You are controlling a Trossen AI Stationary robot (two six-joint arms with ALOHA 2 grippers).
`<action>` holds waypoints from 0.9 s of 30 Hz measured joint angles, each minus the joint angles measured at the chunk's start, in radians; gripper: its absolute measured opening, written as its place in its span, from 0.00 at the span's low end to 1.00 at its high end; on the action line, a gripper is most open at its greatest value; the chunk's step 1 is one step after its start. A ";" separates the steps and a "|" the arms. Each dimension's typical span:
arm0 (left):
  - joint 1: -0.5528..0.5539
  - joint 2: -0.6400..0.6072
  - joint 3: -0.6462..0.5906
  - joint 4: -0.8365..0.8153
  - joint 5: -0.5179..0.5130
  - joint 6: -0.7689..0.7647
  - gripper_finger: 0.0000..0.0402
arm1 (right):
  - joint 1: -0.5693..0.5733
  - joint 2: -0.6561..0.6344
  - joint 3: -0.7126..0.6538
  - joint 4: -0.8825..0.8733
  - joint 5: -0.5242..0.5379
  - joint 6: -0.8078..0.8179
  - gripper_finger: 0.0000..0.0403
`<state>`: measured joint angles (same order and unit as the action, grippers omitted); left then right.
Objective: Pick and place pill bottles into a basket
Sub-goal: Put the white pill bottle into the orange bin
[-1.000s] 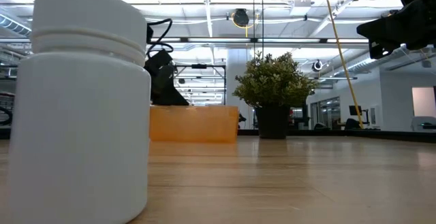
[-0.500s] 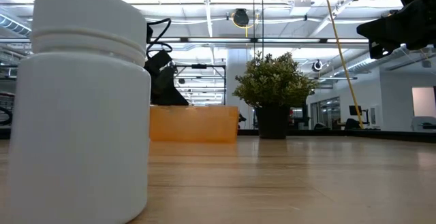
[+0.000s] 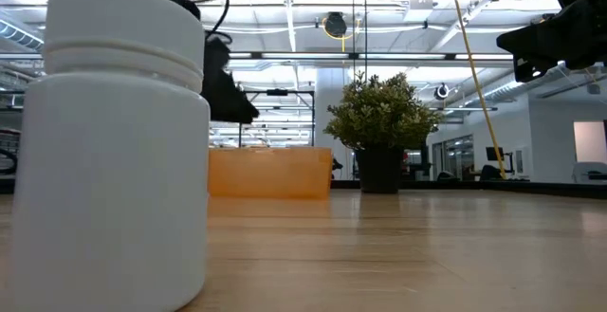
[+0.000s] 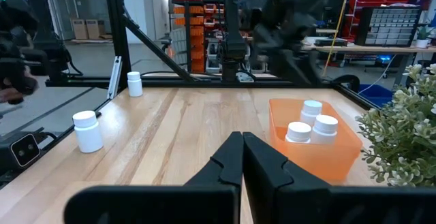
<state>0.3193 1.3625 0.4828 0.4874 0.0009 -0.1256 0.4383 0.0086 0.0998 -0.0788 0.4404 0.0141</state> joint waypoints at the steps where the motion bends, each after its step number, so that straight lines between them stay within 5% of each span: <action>1: -0.025 -0.031 0.000 -0.047 0.007 0.017 0.45 | 0.000 0.000 0.000 0.000 0.000 0.000 0.00; 8: -0.249 -0.216 0.001 -0.232 -0.082 -0.018 0.47 | 0.000 0.000 0.000 0.000 0.000 0.000 0.00; 14: -0.477 -0.314 0.001 -0.359 -0.101 -0.047 0.60 | 0.000 0.000 0.000 0.000 0.000 0.000 0.00; 27: -0.859 -0.187 0.002 -0.191 -0.136 -0.004 0.89 | 0.000 0.000 0.000 0.006 0.000 0.000 0.00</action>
<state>-0.5394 1.1757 0.4843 0.2969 -0.1347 -0.1291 0.4385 0.0090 0.0998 -0.0723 0.4404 0.0141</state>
